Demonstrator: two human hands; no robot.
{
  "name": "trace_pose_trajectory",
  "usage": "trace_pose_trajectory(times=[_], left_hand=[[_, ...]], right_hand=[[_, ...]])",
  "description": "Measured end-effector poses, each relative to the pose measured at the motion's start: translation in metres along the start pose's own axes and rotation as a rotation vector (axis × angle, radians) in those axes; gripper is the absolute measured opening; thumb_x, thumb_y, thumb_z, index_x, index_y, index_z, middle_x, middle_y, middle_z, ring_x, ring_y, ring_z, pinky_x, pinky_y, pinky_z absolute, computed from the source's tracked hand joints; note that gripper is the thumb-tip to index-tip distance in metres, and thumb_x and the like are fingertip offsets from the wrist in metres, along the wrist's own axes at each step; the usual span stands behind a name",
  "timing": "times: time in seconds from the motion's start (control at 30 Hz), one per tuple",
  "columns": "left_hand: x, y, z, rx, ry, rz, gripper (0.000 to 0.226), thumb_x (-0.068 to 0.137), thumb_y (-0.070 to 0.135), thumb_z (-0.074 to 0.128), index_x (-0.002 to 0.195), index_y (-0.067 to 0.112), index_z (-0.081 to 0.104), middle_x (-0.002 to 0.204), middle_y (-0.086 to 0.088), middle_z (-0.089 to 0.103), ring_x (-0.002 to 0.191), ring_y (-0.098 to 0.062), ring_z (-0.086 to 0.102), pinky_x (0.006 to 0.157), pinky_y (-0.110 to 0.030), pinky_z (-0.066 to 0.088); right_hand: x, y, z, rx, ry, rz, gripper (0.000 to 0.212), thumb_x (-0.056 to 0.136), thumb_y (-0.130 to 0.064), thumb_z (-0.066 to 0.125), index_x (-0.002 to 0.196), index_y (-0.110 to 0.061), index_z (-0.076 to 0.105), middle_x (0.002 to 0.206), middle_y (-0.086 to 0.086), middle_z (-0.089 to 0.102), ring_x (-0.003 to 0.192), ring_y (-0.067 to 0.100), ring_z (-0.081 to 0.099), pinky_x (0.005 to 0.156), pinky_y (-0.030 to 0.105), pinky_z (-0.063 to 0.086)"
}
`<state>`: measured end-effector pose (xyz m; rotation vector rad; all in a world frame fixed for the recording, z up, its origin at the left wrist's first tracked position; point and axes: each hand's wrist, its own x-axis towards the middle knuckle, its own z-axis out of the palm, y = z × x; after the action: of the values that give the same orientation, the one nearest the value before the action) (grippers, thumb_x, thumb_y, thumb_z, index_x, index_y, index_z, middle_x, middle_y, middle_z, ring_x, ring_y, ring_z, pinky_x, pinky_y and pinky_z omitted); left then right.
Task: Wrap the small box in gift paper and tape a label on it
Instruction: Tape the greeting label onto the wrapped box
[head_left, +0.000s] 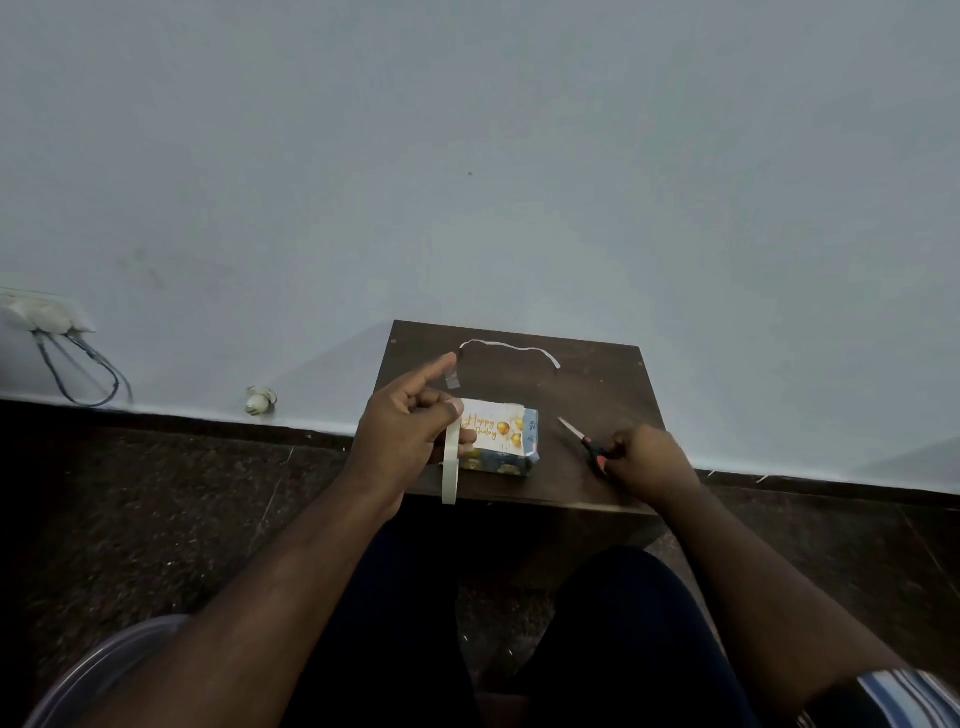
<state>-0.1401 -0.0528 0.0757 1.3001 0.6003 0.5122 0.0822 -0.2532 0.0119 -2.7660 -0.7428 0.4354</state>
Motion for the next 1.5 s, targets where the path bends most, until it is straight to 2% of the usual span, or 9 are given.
trace_pose_trajectory(times=[0.17,0.27,0.33,0.47,0.67,0.97,1.23,1.4,1.5], left_hand=[[-0.001,0.001,0.0,0.041,-0.025,-0.02,0.053,0.095,-0.002,0.061,0.138,0.029,0.06,0.094,-0.018,0.063,0.077,-0.03,0.075,0.067,-0.035,0.062],[-0.002,0.001,0.0,0.033,-0.046,-0.034,0.054,0.095,-0.002,0.062,0.139,0.029,0.059,0.096,-0.017,0.063,0.08,-0.032,0.075,0.067,-0.036,0.062],[-0.003,0.001,0.001,0.025,-0.066,-0.043,0.055,0.095,-0.001,0.062,0.138,0.032,0.059,0.096,-0.016,0.064,0.081,-0.033,0.075,0.067,-0.036,0.061],[-0.006,0.001,0.005,0.038,-0.108,-0.052,0.059,0.094,0.001,0.064,0.139,0.038,0.057,0.094,-0.012,0.066,0.083,-0.034,0.075,0.069,-0.036,0.061],[-0.009,0.001,0.007,0.077,-0.132,-0.025,0.062,0.094,0.002,0.064,0.14,0.041,0.054,0.096,-0.019,0.068,0.083,-0.039,0.074,0.077,-0.045,0.062],[-0.007,-0.001,0.006,0.135,-0.131,0.012,0.061,0.094,0.005,0.066,0.137,0.047,0.056,0.097,-0.014,0.069,0.082,-0.033,0.076,0.087,-0.054,0.059],[-0.001,-0.006,0.001,0.27,-0.094,0.086,0.062,0.092,0.007,0.067,0.132,0.053,0.057,0.091,-0.008,0.067,0.082,-0.031,0.075,0.087,-0.058,0.058],[-0.002,-0.005,0.0,0.398,-0.064,0.156,0.063,0.093,0.011,0.067,0.134,0.056,0.054,0.087,0.007,0.068,0.076,-0.02,0.073,0.081,-0.046,0.061],[-0.004,-0.004,0.002,0.314,-0.09,0.136,0.061,0.094,0.007,0.065,0.133,0.052,0.056,0.092,-0.004,0.067,0.08,-0.025,0.076,0.079,-0.042,0.062]], right_hand=[[0.003,0.008,0.015,-0.106,0.013,0.014,0.014,0.086,-0.032,0.066,0.088,-0.019,0.071,0.087,0.008,0.068,0.09,0.031,0.064,0.064,0.03,0.045],[0.001,0.002,0.011,-0.051,0.063,0.036,0.014,0.087,-0.028,0.066,0.078,-0.017,0.068,0.085,0.01,0.069,0.086,0.032,0.065,0.065,0.032,0.049],[-0.006,-0.014,0.004,0.269,0.133,0.065,0.018,0.084,-0.023,0.071,0.069,-0.02,0.063,0.073,0.003,0.069,0.074,0.025,0.068,0.066,0.036,0.055],[-0.038,-0.078,-0.012,1.109,0.045,-0.017,0.017,0.084,-0.003,0.075,0.097,-0.014,0.07,0.079,0.006,0.075,0.065,0.011,0.066,0.061,0.029,0.053],[-0.066,-0.141,-0.01,1.507,-0.204,-0.002,0.02,0.089,-0.015,0.072,0.107,-0.01,0.065,0.099,0.008,0.075,0.081,0.017,0.064,0.069,0.029,0.049],[-0.065,-0.16,-0.011,1.544,-0.155,0.056,0.024,0.084,-0.008,0.077,0.104,-0.007,0.065,0.086,0.009,0.067,0.065,0.015,0.06,0.052,0.024,0.047],[-0.058,-0.154,-0.018,1.498,-0.096,0.011,0.019,0.085,-0.003,0.073,0.1,-0.012,0.064,0.087,0.009,0.07,0.067,0.015,0.062,0.061,0.028,0.048],[-0.053,-0.145,-0.027,1.392,-0.111,-0.077,0.02,0.085,-0.002,0.072,0.101,-0.01,0.062,0.084,0.01,0.069,0.069,0.018,0.062,0.06,0.029,0.048],[-0.051,-0.14,-0.031,1.33,-0.135,-0.128,0.019,0.087,-0.001,0.071,0.102,-0.009,0.062,0.08,0.008,0.071,0.069,0.019,0.063,0.06,0.029,0.049]])
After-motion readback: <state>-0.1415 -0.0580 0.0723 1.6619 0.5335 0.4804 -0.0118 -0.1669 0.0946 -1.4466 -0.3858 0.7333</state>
